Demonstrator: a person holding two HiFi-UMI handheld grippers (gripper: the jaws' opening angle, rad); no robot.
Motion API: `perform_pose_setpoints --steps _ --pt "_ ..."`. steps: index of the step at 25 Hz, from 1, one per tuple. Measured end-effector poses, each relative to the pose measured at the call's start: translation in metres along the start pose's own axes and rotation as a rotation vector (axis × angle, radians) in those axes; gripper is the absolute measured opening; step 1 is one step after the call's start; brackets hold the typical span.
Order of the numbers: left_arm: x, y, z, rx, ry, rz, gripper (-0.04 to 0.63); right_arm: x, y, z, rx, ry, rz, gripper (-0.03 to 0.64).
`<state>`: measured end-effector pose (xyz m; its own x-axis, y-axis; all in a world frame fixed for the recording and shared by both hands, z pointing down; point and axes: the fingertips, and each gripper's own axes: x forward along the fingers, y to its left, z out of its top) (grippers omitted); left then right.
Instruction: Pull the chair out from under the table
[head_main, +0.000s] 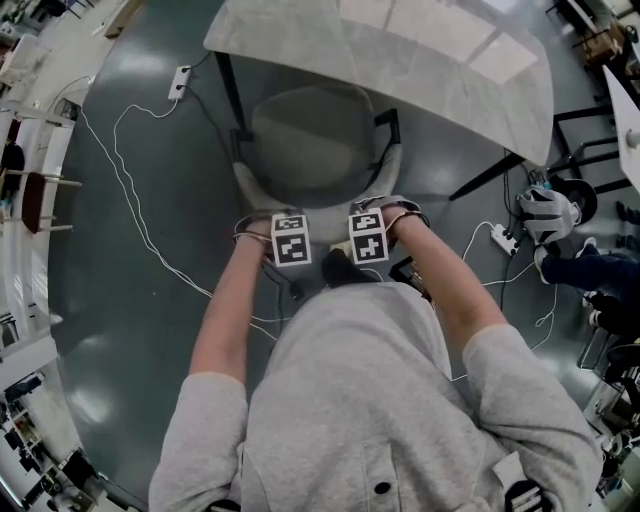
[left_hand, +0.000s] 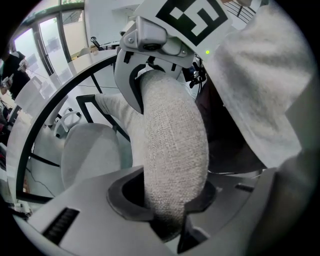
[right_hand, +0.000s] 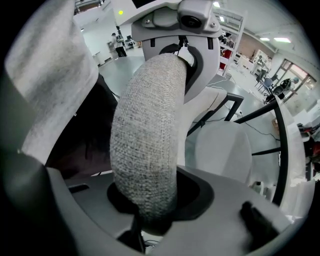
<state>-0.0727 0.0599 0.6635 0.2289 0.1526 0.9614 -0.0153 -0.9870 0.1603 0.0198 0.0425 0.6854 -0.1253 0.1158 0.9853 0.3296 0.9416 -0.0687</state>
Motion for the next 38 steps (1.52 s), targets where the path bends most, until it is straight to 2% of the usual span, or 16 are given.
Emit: perform_pose_setpoints --steps 11,13,16,27,31,35,38 --pt "-0.003 -0.003 -0.002 -0.005 0.008 0.020 0.124 -0.001 0.001 0.004 0.011 -0.010 -0.022 0.111" --pt "-0.006 -0.004 0.000 -0.017 0.002 -0.010 0.114 -0.006 0.000 0.004 0.004 -0.021 -0.006 0.102" --pt "-0.002 -0.021 0.007 -0.019 -0.006 -0.063 0.133 -0.004 0.017 0.002 -0.033 -0.022 0.016 0.101" --pt "0.000 -0.024 0.006 -0.028 0.006 -0.016 0.123 -0.002 0.021 0.002 -0.001 -0.017 -0.005 0.100" --pt "0.004 -0.041 0.008 -0.030 0.009 0.004 0.123 0.000 0.037 0.005 -0.006 -0.007 -0.018 0.100" --pt "0.006 -0.069 0.011 -0.023 0.005 -0.030 0.118 -0.001 0.064 0.010 -0.027 -0.010 0.014 0.097" --pt "0.012 -0.090 0.014 -0.018 0.000 -0.012 0.118 0.004 0.088 0.013 -0.028 -0.015 0.006 0.097"
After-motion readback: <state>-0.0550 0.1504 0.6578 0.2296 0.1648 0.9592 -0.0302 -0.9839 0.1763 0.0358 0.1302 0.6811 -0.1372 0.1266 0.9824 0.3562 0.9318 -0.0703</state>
